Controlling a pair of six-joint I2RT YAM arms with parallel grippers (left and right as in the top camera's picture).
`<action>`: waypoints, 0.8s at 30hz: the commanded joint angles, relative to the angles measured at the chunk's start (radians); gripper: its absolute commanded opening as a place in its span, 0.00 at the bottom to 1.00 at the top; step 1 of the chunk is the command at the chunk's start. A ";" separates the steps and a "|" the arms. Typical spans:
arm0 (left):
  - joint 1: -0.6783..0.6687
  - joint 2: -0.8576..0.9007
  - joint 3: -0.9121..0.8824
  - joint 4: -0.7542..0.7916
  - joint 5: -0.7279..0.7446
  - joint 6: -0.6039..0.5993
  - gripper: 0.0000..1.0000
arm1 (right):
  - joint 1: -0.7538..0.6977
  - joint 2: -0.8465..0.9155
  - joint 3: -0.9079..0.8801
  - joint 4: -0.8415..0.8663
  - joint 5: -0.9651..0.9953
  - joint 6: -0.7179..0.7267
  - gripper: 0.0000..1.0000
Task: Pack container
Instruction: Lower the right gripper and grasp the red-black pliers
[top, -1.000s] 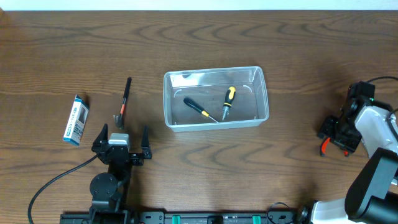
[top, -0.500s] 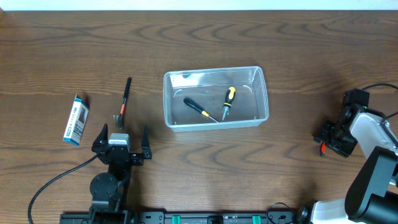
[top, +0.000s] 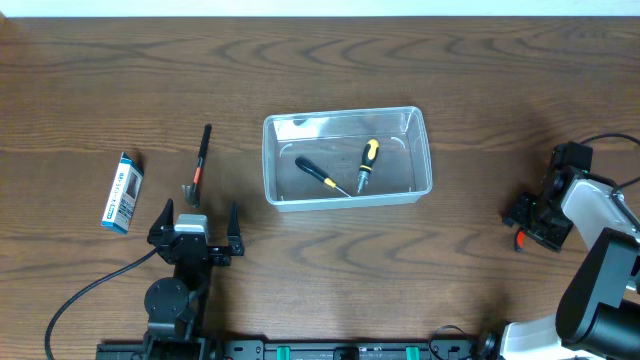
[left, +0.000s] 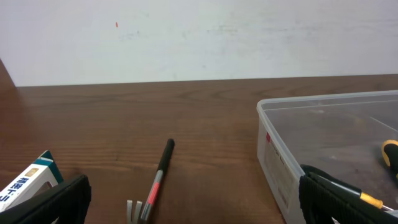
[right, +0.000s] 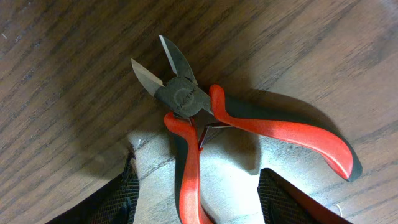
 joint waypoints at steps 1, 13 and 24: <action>0.006 -0.005 -0.018 -0.038 -0.009 -0.002 0.98 | -0.011 0.055 -0.012 0.008 -0.001 0.010 0.62; 0.006 -0.005 -0.018 -0.038 -0.009 -0.002 0.98 | -0.011 0.061 -0.012 0.003 -0.001 0.011 0.21; 0.006 -0.005 -0.018 -0.038 -0.009 -0.002 0.98 | -0.011 0.061 -0.011 -0.004 -0.001 0.017 0.01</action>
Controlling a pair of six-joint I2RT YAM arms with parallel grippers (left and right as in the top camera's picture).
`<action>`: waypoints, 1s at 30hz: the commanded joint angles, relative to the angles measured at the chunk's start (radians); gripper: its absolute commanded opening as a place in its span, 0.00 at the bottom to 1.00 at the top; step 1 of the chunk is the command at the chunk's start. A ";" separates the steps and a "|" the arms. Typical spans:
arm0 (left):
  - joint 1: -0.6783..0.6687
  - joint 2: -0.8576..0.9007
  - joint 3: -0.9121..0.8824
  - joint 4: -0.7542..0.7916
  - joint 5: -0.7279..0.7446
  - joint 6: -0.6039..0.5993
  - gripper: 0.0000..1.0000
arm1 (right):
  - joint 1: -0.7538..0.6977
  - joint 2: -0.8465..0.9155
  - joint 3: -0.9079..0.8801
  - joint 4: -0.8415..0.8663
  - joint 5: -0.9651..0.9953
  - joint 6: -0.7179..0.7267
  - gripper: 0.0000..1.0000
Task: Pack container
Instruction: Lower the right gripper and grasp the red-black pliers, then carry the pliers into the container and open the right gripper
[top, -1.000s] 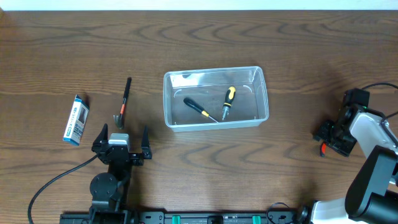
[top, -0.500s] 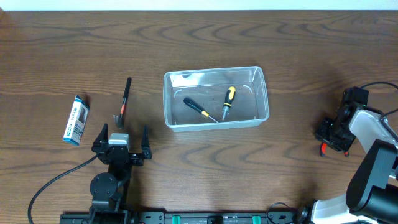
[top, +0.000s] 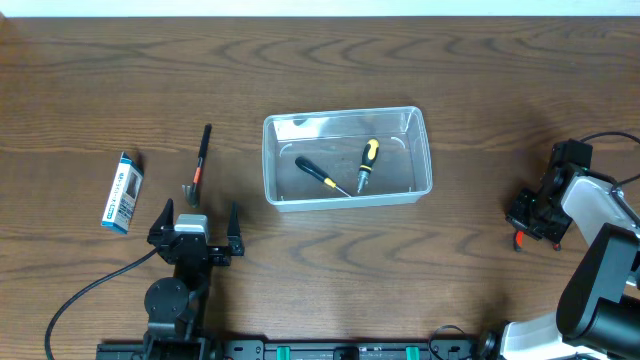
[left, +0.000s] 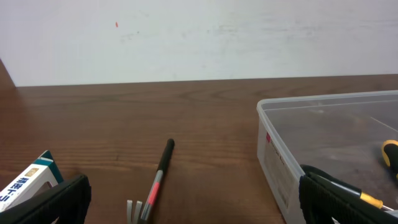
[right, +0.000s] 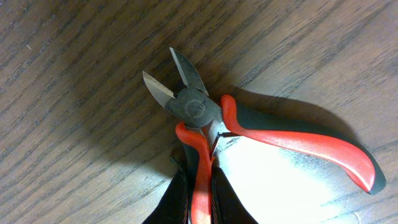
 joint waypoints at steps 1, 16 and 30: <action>0.006 -0.005 -0.018 -0.038 -0.009 -0.002 0.98 | -0.011 0.043 -0.024 -0.007 0.030 0.004 0.01; 0.006 -0.005 -0.018 -0.038 -0.009 -0.002 0.98 | 0.001 0.043 0.196 -0.114 -0.020 -0.014 0.01; 0.006 -0.005 -0.018 -0.038 -0.009 -0.002 0.98 | 0.202 0.043 0.543 -0.240 -0.034 -0.040 0.01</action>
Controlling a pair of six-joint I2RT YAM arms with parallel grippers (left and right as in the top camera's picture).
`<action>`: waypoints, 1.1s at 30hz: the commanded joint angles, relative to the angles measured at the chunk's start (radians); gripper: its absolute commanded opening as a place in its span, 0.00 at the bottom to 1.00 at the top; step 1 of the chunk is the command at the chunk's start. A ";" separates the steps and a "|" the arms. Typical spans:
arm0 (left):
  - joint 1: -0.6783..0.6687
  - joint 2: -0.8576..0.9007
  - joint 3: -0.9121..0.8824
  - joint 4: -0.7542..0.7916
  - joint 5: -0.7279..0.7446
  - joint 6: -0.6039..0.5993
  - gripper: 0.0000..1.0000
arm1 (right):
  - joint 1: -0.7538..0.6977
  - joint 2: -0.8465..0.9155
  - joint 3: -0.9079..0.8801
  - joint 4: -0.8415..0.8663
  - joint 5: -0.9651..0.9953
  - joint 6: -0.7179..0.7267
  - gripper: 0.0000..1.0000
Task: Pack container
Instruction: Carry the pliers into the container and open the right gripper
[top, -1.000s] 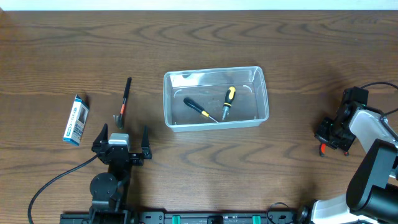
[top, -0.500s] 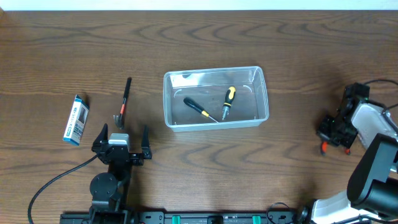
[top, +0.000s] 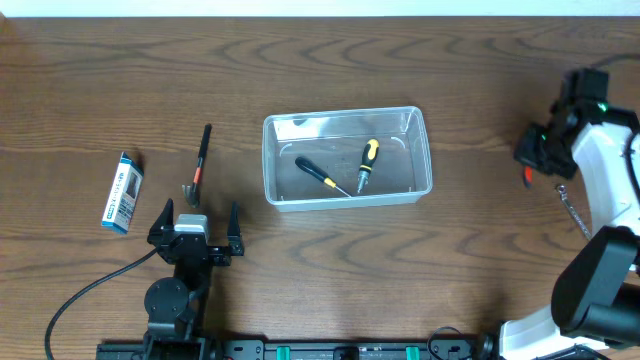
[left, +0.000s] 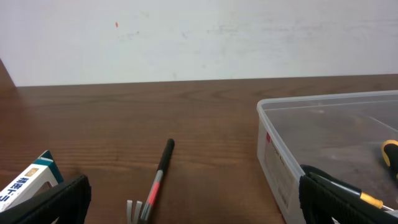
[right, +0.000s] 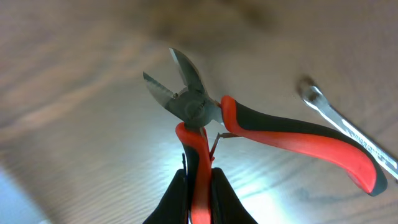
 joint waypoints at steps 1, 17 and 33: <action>0.006 -0.005 -0.018 -0.038 -0.009 -0.002 0.98 | 0.089 0.002 0.085 -0.018 -0.007 -0.019 0.02; 0.006 -0.005 -0.018 -0.038 -0.009 -0.002 0.98 | 0.544 0.002 0.280 -0.016 -0.007 -0.021 0.01; 0.006 -0.005 -0.018 -0.038 -0.009 -0.002 0.98 | 0.723 0.111 0.278 0.006 -0.007 -0.021 0.01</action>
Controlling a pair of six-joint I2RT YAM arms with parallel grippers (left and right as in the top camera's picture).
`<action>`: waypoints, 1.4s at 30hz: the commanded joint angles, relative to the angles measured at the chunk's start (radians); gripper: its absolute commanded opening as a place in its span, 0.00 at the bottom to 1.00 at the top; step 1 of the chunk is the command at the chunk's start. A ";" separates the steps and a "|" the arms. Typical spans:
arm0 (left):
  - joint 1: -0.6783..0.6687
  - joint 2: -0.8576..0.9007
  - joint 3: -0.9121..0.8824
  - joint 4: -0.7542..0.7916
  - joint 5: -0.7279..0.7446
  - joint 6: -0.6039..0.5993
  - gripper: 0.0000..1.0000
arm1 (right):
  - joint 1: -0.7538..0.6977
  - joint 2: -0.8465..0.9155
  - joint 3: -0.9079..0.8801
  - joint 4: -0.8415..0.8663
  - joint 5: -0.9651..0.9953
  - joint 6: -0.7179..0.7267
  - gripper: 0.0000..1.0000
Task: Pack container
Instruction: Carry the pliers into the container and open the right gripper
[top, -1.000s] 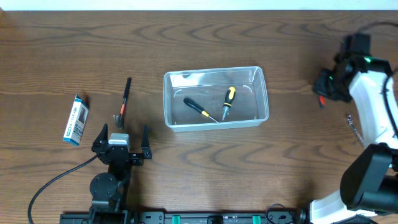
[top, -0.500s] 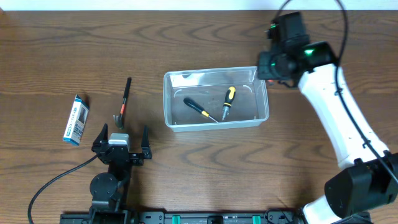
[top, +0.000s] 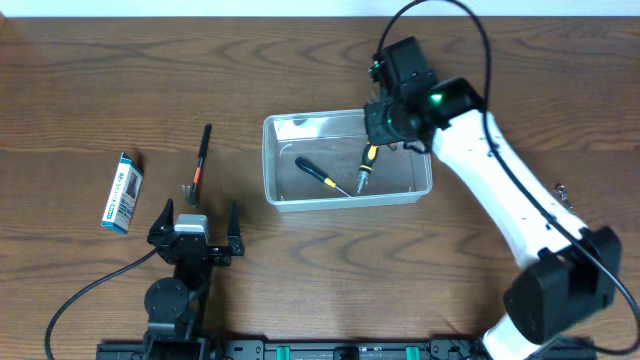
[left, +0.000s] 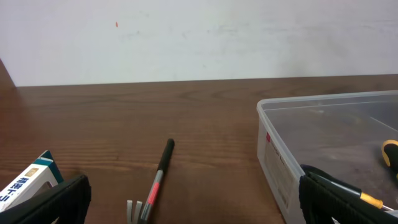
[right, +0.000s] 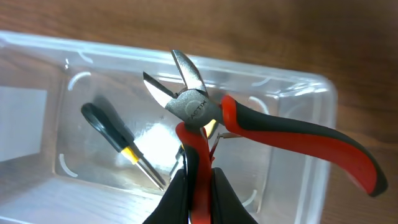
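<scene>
A clear plastic container (top: 278, 160) sits mid-table, also in the left wrist view (left: 280, 162) and the right wrist view (right: 311, 84). Inside lie a black-handled screwdriver (top: 318, 174) and a yellow-and-black screwdriver (top: 366, 163). My right gripper (top: 392, 122) hangs over the container's right half, shut on one handle of the red-handled cutters (right: 194, 109), whose blades stand apart. From above, the cutters are hidden under the gripper (right: 198, 186). My left gripper (top: 195, 232) rests open near the front left, nothing between its fingers (left: 62, 200).
A black-and-red pen-like tool (top: 200, 158) and a small blue-and-white box (top: 121, 191) lie left of the container, just beyond the left gripper. A small metal piece (top: 563, 194) lies at the table's right. The right arm stretches across from the front right.
My right gripper, still shut on the cutters, has gone from the table's right side to above the right half of the container. The left arm has not moved.
My right gripper stood open around one handle of the cutters lying on the table at the right. Then it was shut on that handle. Then it held them off the table, farther back, and now over the container. The left gripper stayed open and still.
</scene>
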 joint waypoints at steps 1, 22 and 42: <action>0.006 -0.005 -0.018 -0.038 -0.009 -0.002 0.98 | 0.042 0.051 0.019 0.000 0.003 -0.012 0.01; 0.006 -0.005 -0.018 -0.038 -0.009 -0.002 0.98 | 0.101 0.329 0.019 -0.044 0.003 0.007 0.04; 0.006 -0.005 -0.018 -0.038 -0.009 -0.002 0.98 | 0.098 0.292 0.275 -0.236 0.084 -0.012 0.50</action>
